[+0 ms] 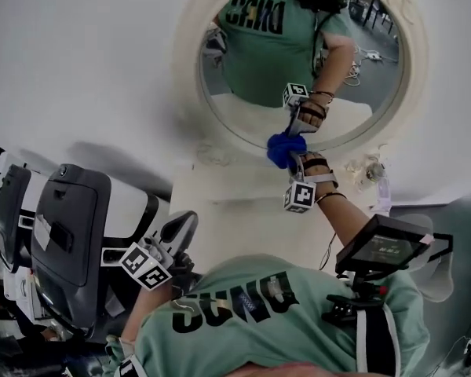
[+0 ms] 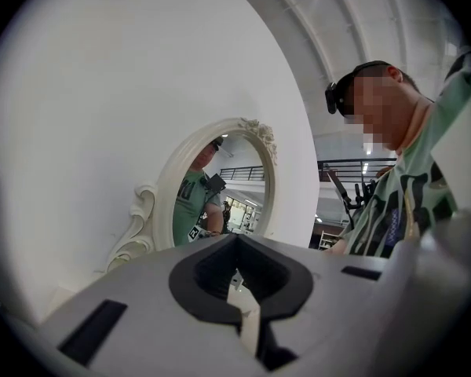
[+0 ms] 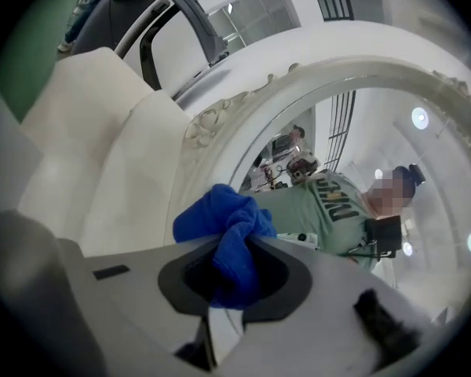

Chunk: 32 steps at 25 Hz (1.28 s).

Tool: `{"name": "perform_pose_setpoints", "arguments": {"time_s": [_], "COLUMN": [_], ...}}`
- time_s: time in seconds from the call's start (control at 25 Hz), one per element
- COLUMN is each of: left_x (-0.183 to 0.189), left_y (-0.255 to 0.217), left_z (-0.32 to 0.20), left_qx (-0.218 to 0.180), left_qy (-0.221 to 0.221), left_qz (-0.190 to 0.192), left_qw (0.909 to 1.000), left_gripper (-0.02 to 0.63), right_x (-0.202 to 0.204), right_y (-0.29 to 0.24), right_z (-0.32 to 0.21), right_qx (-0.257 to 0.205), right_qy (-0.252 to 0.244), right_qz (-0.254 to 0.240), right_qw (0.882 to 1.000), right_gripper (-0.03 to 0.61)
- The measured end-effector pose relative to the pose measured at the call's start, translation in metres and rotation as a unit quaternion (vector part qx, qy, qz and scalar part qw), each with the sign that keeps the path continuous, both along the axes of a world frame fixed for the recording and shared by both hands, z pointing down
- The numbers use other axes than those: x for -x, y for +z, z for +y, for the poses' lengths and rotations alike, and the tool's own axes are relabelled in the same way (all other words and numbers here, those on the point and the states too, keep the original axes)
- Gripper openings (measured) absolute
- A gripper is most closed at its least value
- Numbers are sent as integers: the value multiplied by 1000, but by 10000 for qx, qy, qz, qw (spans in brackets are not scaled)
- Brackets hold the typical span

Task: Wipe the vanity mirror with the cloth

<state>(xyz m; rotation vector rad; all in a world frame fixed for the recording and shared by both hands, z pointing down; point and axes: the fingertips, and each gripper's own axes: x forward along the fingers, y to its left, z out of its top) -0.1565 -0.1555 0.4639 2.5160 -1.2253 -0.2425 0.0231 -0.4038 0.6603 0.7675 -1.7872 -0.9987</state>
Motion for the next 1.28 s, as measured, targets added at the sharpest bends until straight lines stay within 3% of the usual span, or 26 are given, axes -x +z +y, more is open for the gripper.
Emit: {"name": "perform_pose_setpoints", "arguments": {"time_s": [0.12, 0.24, 0.36, 0.48, 0.6, 0.68, 0.88, 1.08, 1.28], "left_x": [-2, -7, -9, -8, -4, -2, 4, 7, 5], "left_y": [-9, -16, -21, -25, -30, -31, -30, -34, -27], "left_z": [-11, -19, -17, -19, -20, -19, -14, -11, -11], "left_qx": [-288, -545, -613, -684, -792, -837, -808, -805, -675], "left_qy": [53, 139, 213, 250, 241, 236, 193, 149, 204], "left_qz": [102, 223, 316, 380, 446, 485, 528, 486, 449], "left_qw": [9995, 9982, 9974, 9966, 9956, 9950, 9951, 9955, 9965], "left_gripper": [9, 9, 9, 9, 9, 9, 9, 9, 9], "right_x": [0, 1, -1, -16, -40, -52, -65, -71, -67], "right_y": [-76, -188, -312, -431, -508, -531, -534, -533, -508], "right_z": [-1, -2, 6, 9, 8, 3, -4, -15, -18], "right_qx": [-591, -1573, -2635, -3685, -4322, -4517, -4618, -4530, -4233], "right_qy": [-205, -383, -412, -169, 282, 550, 955, 1050, 929], "right_qz": [-330, -730, -1025, -1149, -1178, -1074, -932, -1004, -1079], "right_qw": [9975, 9841, 9583, 9223, 8936, 8840, 8769, 8796, 8948], "right_gripper": [50, 51, 51, 51, 51, 51, 51, 51, 49]}}
